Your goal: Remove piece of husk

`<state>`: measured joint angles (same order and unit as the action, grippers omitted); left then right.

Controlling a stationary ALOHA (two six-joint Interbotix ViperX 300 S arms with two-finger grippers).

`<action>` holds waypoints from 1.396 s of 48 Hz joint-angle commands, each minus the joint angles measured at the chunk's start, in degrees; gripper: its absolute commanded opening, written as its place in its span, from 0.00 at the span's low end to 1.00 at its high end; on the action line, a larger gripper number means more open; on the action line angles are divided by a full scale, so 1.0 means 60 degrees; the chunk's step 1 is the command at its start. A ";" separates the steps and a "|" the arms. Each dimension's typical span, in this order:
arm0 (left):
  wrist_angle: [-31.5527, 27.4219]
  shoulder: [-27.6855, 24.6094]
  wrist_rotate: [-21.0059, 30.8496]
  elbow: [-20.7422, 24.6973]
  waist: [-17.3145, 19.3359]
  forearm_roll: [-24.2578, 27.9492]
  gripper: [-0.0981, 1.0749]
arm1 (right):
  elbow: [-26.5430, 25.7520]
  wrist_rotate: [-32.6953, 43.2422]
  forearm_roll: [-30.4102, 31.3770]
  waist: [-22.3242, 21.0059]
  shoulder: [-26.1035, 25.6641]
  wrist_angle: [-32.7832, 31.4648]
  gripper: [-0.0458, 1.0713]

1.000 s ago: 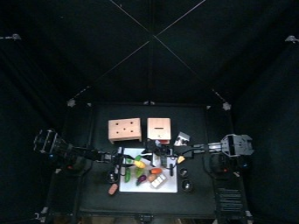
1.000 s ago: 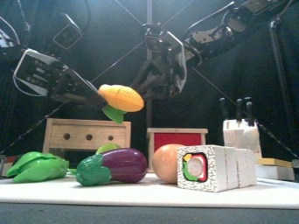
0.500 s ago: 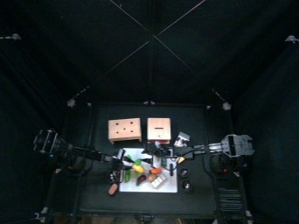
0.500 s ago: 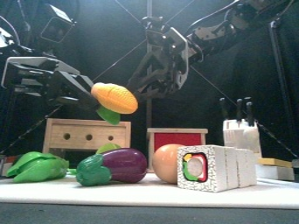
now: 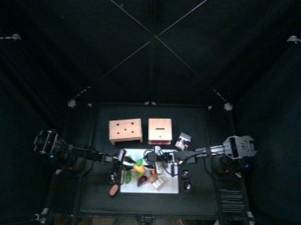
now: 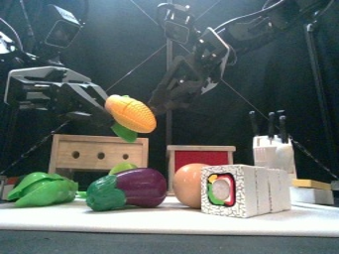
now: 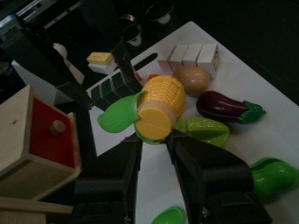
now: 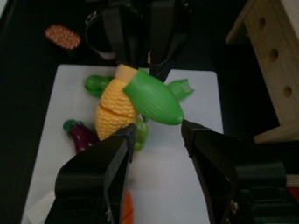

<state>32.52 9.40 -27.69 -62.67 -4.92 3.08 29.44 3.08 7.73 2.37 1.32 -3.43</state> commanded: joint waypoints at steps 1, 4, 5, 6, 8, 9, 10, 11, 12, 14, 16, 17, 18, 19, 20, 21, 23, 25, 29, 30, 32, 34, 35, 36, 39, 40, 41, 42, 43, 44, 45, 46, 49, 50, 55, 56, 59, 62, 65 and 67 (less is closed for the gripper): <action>0.0059 0.0059 -0.0015 0.0220 0.0015 -0.0015 0.66 | -0.0352 0.0000 0.0425 0.0073 -0.0146 -0.0132 0.78; 0.0059 0.0059 -0.0015 0.0234 0.0015 -0.0015 0.66 | -0.0425 0.0000 0.0425 0.0073 -0.0132 -0.0205 0.78; 0.0059 0.0059 -0.0015 0.0234 0.0015 -0.0015 0.66 | -0.0439 0.0000 0.0439 0.0073 -0.0132 -0.0190 0.78; 0.0059 0.0059 -0.0015 0.0234 0.0015 -0.0015 0.66 | -0.0454 0.0000 0.0454 0.0073 -0.0132 -0.0190 0.78; 0.0059 0.0059 0.0000 0.0234 0.0015 -0.0015 0.66 | -0.0483 0.0000 0.0483 0.0073 -0.0117 -0.0176 0.78; 0.0059 0.0059 0.0000 0.0234 0.0015 -0.0015 0.66 | -0.0498 -0.0015 0.0513 0.0073 -0.0088 -0.0176 0.78; 0.0059 0.0044 0.0000 0.0234 0.0015 -0.0015 0.66 | -0.0513 -0.0015 0.0527 0.0073 -0.0059 -0.0176 0.78; 0.0088 0.0059 0.0015 0.0234 0.0000 -0.0029 0.66 | -0.0542 -0.0015 0.0586 0.0073 -0.0029 -0.0176 0.78; 0.0103 0.0059 0.0029 0.0234 -0.0015 -0.0015 0.66 | -0.0571 -0.0015 0.0630 0.0073 0.0000 -0.0176 0.78; 0.0117 0.0059 0.0044 0.0234 -0.0029 -0.0015 0.66 | -0.0601 -0.0015 0.0703 0.0073 0.0073 -0.0190 0.78; 0.0117 0.0044 0.0044 0.0234 -0.0044 -0.0015 0.66 | -0.0615 -0.0015 0.0791 0.0073 0.0117 -0.0220 0.78; 0.0117 0.0044 0.0044 0.0234 -0.0044 -0.0015 0.66 | -0.0630 -0.0015 0.0835 0.0073 0.0132 -0.0234 0.78; 0.0117 0.0044 0.0044 0.0234 -0.0044 -0.0015 0.66 | -0.0630 -0.0015 0.0894 0.0073 0.0161 -0.0234 0.78; 0.0117 0.0044 0.0044 0.0234 -0.0044 -0.0015 0.66 | -0.0630 -0.0015 0.0923 0.0073 0.0176 -0.0249 0.78; 0.0117 0.0044 0.0044 0.0220 -0.0044 -0.0029 0.66 | -0.0630 0.0000 0.0937 0.0073 0.0205 -0.0249 0.78; 0.0117 0.0044 0.0044 0.0220 -0.0044 -0.0059 0.66 | -0.0645 0.0000 0.0967 0.0073 0.0234 -0.0234 0.78; 0.0117 0.0044 0.0044 0.0220 -0.0044 -0.0088 0.66 | -0.0688 0.0000 0.0981 0.0073 0.0293 -0.0234 0.78; 0.0117 0.0044 0.0044 0.0205 -0.0044 -0.0146 0.66 | -0.0747 0.0000 0.1011 0.0059 0.0352 -0.0234 0.78; 0.0117 0.0044 0.0029 0.0190 -0.0044 -0.0220 0.66 | -0.0850 -0.0015 0.1055 0.0029 0.0454 -0.0234 0.78; 0.0117 0.0044 0.0015 0.0190 -0.0044 -0.0249 0.66 | -0.0894 -0.0015 0.1084 0.0015 0.0469 -0.0234 0.78; 0.0117 0.0044 0.0000 0.0190 -0.0044 -0.0278 0.66 | -0.0967 -0.0015 0.1099 -0.0059 0.0527 -0.0234 0.78; 0.0117 0.0044 0.0000 0.0190 -0.0029 -0.0293 0.66 | -0.1011 0.0000 0.1128 -0.0117 0.0571 -0.0234 0.78; 0.0117 0.0044 0.0000 0.0190 -0.0029 -0.0308 0.66 | -0.1040 -0.0015 0.1128 -0.0161 0.0615 -0.0234 0.78; 0.0117 0.0044 -0.0015 0.0190 -0.0015 -0.0308 0.66 | -0.1055 -0.0015 0.1143 -0.0190 0.0630 -0.0234 0.78; 0.0117 0.0044 0.0000 0.0190 0.0015 -0.0366 0.66 | -0.1113 -0.0015 0.1128 -0.0293 0.0703 -0.0234 0.78; 0.0117 0.0044 0.0000 0.0190 0.0015 -0.0381 0.66 | -0.1143 0.0000 0.1143 -0.0337 0.0718 -0.0234 0.78; 0.0117 0.0029 -0.0015 0.0190 0.0015 -0.0396 0.66 | -0.1172 0.0000 0.1143 -0.0381 0.0762 -0.0234 0.78; 0.0117 0.0044 -0.0015 0.0190 0.0015 -0.0425 0.66 | -0.1187 0.0000 0.1128 -0.0396 0.0762 -0.0234 0.78; 0.0117 0.0029 -0.0015 0.0190 0.0015 -0.0439 0.66 | -0.1216 0.0000 0.1128 -0.0425 0.0791 -0.0234 0.78; 0.0117 0.0029 -0.0015 0.0190 0.0015 -0.0454 0.66 | -0.1260 0.0000 0.1128 -0.0469 0.0820 -0.0234 0.78; 0.0117 0.0029 -0.0015 0.0190 0.0029 -0.0454 0.66 | -0.1304 0.0000 0.1113 -0.0498 0.0864 -0.0234 0.77; 0.0117 0.0015 -0.0015 0.0205 0.0029 -0.0454 0.66 | -0.1348 0.0000 0.1113 -0.0542 0.0908 -0.0234 0.77; 0.0117 -0.0015 -0.0015 0.0205 0.0044 -0.0454 0.66 | -0.1421 -0.0015 0.1143 -0.0586 0.0996 -0.0234 0.77; 0.0117 -0.0015 -0.0015 0.0205 0.0044 -0.0454 0.66 | -0.1450 -0.0015 0.1143 -0.0601 0.1011 -0.0234 0.77; 0.0117 -0.0103 -0.0015 0.0220 0.0073 -0.0483 0.66 | -0.1523 -0.0015 0.1157 -0.0674 0.1113 -0.0249 0.75; 0.0103 -0.0117 -0.0015 0.0234 0.0073 -0.0498 0.66 | -0.1538 -0.0015 0.1143 -0.0688 0.1113 -0.0249 0.75; 0.0117 -0.0146 -0.0015 0.0234 0.0088 -0.0527 0.66 | -0.1538 -0.0015 0.1143 -0.0718 0.1128 -0.0293 0.72; 0.0117 -0.0161 -0.0015 0.0234 0.0103 -0.0542 0.66 | -0.1538 -0.0015 0.1157 -0.0718 0.1128 -0.0352 0.68; 0.0117 -0.0161 -0.0015 0.0234 0.0146 -0.0557 0.66 | -0.1538 -0.0015 0.1157 -0.0732 0.1128 -0.0410 0.63; 0.0117 -0.0161 -0.0015 0.0234 0.0161 -0.0557 0.66 | -0.1553 -0.0015 0.1143 -0.0718 0.1128 -0.0425 0.59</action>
<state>32.43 8.00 -27.69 -62.75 -3.87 -0.26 22.06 2.99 14.59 -0.09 9.05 -6.15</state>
